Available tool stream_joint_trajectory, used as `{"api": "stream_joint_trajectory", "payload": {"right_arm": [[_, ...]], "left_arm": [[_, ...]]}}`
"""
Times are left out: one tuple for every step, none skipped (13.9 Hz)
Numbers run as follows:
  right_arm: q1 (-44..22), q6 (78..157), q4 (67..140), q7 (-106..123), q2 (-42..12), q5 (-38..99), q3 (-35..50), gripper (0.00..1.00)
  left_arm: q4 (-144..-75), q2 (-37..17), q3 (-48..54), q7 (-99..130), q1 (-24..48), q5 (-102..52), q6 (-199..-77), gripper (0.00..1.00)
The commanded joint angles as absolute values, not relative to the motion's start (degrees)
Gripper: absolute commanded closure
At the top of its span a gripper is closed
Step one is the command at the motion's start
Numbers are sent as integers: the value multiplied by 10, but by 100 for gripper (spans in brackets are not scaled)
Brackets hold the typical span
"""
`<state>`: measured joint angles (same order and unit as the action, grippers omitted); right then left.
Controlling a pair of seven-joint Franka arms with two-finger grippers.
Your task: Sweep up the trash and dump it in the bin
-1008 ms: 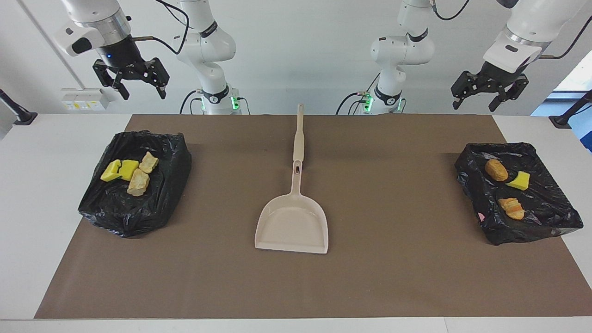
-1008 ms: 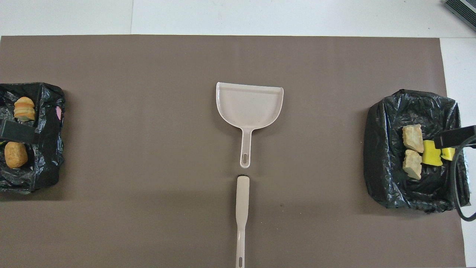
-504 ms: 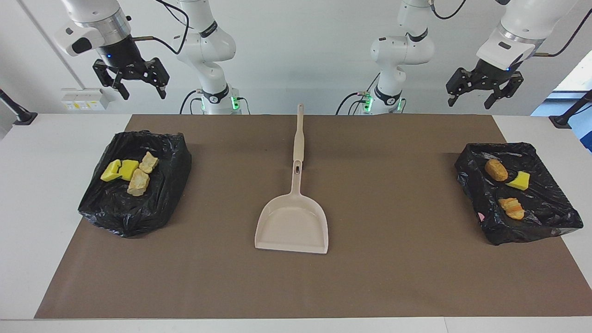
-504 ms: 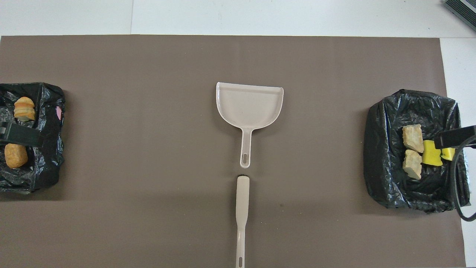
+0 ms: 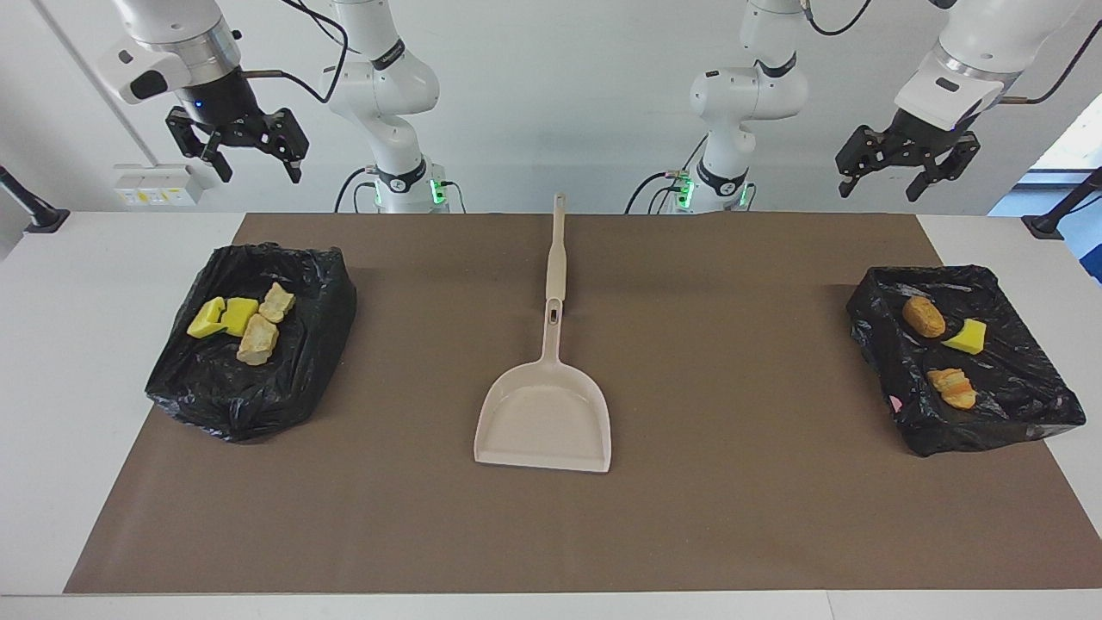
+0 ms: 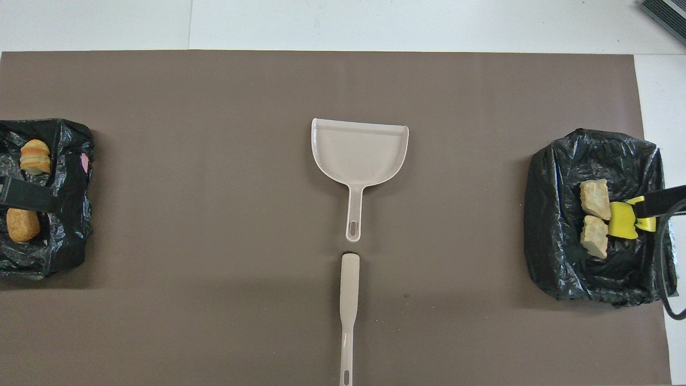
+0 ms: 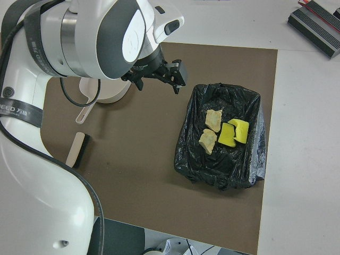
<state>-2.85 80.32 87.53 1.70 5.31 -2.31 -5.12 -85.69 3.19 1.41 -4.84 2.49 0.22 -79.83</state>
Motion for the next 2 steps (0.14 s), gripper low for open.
{"api": "stream_joint_trajectory", "payload": {"right_arm": [[-21,817,890,29,64,-33,-45,0],[-21,817,889,27,64,-32,-45,0]], "left_arm": [[-853,35,30,-48,13,-9,-792,0],[-853,36,30,-48,15,-9,-792,0]]}}
